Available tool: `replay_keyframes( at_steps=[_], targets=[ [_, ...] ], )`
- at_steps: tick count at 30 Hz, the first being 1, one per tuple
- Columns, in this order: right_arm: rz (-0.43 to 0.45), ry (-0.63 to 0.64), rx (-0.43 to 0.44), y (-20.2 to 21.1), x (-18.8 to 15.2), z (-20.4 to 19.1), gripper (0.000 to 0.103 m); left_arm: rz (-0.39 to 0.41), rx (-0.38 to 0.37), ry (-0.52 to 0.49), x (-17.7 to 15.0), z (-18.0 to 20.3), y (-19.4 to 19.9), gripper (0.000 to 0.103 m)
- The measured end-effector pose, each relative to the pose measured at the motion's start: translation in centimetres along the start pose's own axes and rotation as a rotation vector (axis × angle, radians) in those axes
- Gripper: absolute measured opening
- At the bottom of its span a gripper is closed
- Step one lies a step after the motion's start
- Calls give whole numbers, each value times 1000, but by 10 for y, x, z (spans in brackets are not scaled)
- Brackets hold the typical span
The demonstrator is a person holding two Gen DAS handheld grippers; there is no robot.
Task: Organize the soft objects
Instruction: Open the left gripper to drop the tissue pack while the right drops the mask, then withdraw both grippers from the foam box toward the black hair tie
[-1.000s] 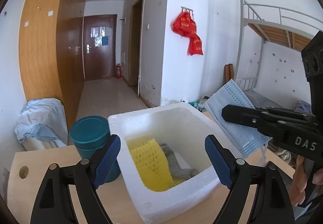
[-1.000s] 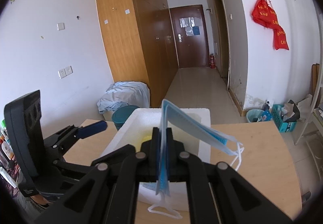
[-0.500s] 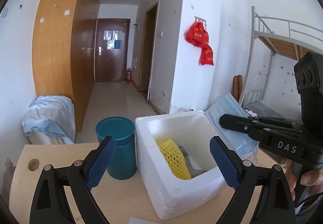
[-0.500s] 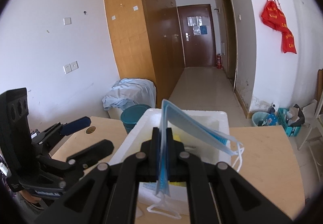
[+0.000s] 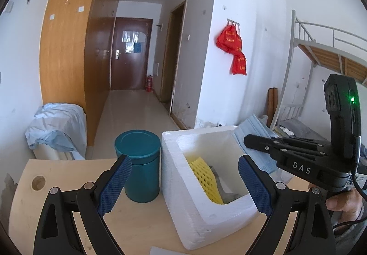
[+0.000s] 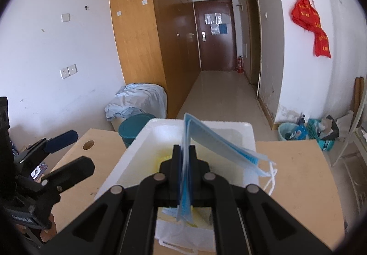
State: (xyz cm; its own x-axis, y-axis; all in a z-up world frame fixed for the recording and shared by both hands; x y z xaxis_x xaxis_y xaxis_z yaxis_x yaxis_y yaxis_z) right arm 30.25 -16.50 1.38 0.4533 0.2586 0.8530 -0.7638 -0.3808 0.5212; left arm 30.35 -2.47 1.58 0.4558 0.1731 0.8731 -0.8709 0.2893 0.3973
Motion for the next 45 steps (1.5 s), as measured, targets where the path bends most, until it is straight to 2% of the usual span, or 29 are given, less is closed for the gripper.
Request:
replay_keyframes(
  at_steps=[1, 3, 5, 7, 20, 30, 37, 45],
  targets=[
    [-2, -4, -1, 0, 0, 1, 10, 0, 2, 1, 0, 0, 0, 94],
    [-2, -12, -2, 2, -1, 2, 26, -3, 2, 4, 0, 1, -1, 94],
    [9, -17, -9, 5, -1, 3, 56, -4, 5, 0, -1, 2, -2, 94],
    [34, -17, -24, 10, 1, 3, 62, -4, 6, 1, -1, 1, -2, 94],
    [47, -7, -12, 23, -1, -3, 62, 1, 27, 13, -4, -4, 8, 94],
    [57, 14, 25, 55, -18, -28, 62, 20, 67, 5, -17, -5, 58, 94],
    [59, 41, 50, 78, -36, -52, 62, 32, 67, 20, -30, -4, 98, 94],
    [19, 73, 70, 87, -63, -76, 62, 24, 88, 18, -58, -2, 132, 94]
  ],
)
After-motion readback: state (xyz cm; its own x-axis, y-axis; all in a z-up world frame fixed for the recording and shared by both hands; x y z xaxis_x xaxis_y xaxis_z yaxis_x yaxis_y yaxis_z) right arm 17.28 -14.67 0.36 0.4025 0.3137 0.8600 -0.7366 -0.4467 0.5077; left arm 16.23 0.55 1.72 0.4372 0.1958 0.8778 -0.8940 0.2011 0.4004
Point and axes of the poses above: each gripper's, at about its wrist camera, not at the fingertips, and y roughly against the way its jaws point, z to its right, x to its top, the point moved 3 cm from there along -y, roughly the way its jaws point, and after that the axes turned 10 degrees about y, right-handed, at the moved point
